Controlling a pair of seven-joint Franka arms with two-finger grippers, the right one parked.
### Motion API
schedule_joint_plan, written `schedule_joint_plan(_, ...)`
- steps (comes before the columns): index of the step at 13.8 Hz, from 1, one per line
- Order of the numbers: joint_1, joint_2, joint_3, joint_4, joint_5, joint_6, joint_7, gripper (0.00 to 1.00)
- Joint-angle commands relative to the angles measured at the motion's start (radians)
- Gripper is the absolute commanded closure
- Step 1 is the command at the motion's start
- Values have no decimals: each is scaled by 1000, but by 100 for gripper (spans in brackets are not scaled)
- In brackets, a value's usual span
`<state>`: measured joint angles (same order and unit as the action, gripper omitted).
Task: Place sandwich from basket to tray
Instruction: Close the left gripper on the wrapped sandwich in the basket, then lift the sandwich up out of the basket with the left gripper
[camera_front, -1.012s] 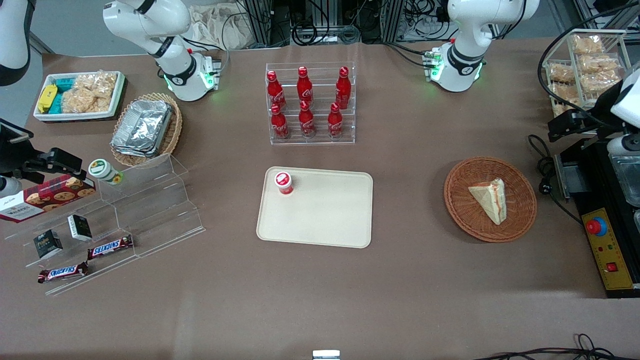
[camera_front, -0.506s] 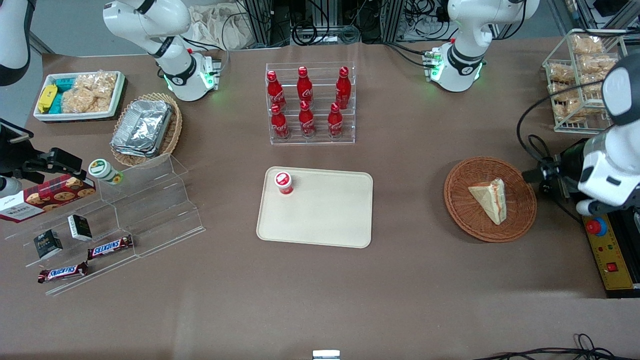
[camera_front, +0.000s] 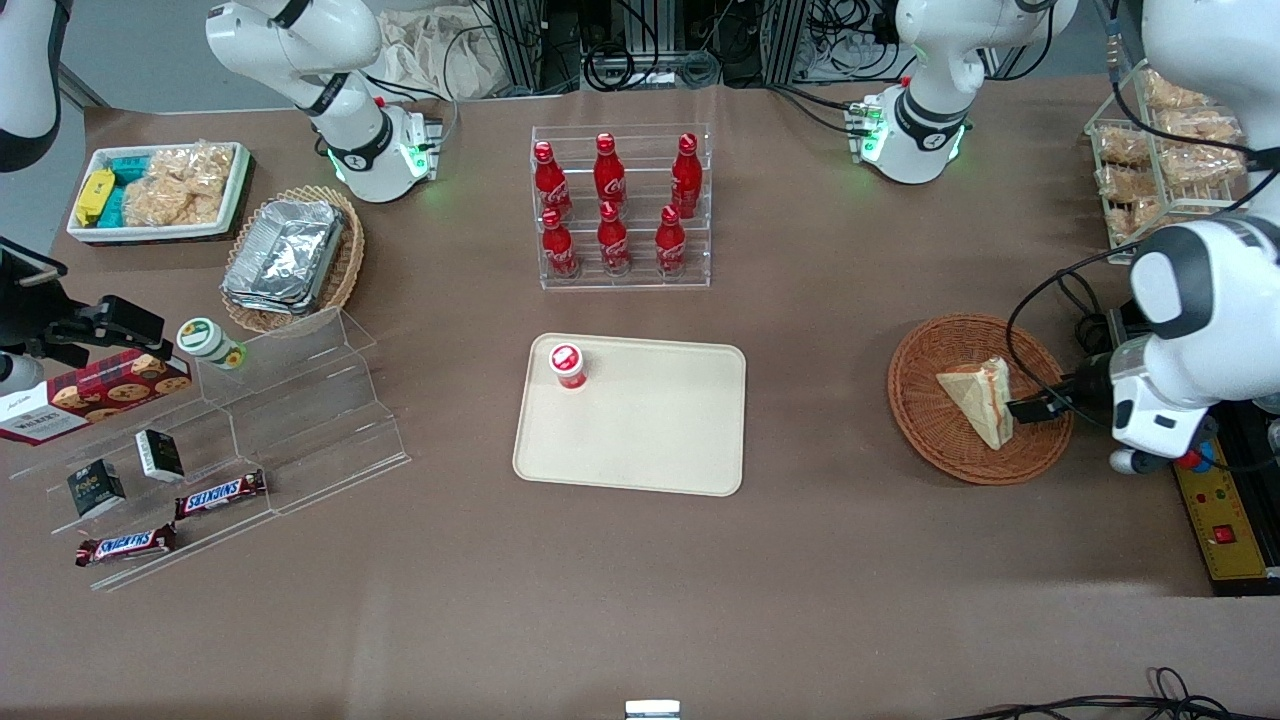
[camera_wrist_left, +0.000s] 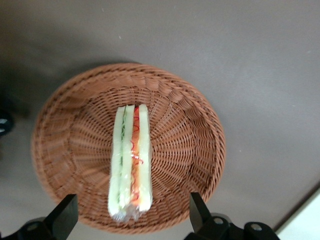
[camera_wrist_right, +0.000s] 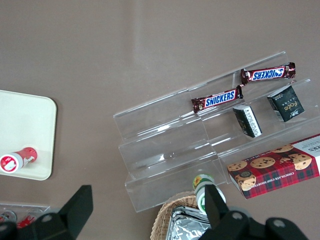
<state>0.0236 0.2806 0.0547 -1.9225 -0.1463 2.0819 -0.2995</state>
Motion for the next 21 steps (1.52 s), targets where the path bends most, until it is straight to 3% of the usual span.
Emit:
schedule_joint_plan(1, 2, -3, -1, -119, -41, 131, -20, 0)
schedule_joint_plan(8, -5, 38, -6, -259, -99, 348, -20, 1)
schedule_joint_plan(9, -7, 45, -6, -259, -99, 352, -20, 9)
schedule_joint_plan(13, -8, 34, -9, -254, -98, 339, -15, 61)
schedule_joint_plan(15, -10, 16, -10, -245, -88, 333, -10, 79)
schedule_joint_plan(18, -31, -67, -10, -156, -52, 201, -6, 79)
schedule_joint_plan(21, -48, -139, -15, 53, 28, -122, -15, 79)
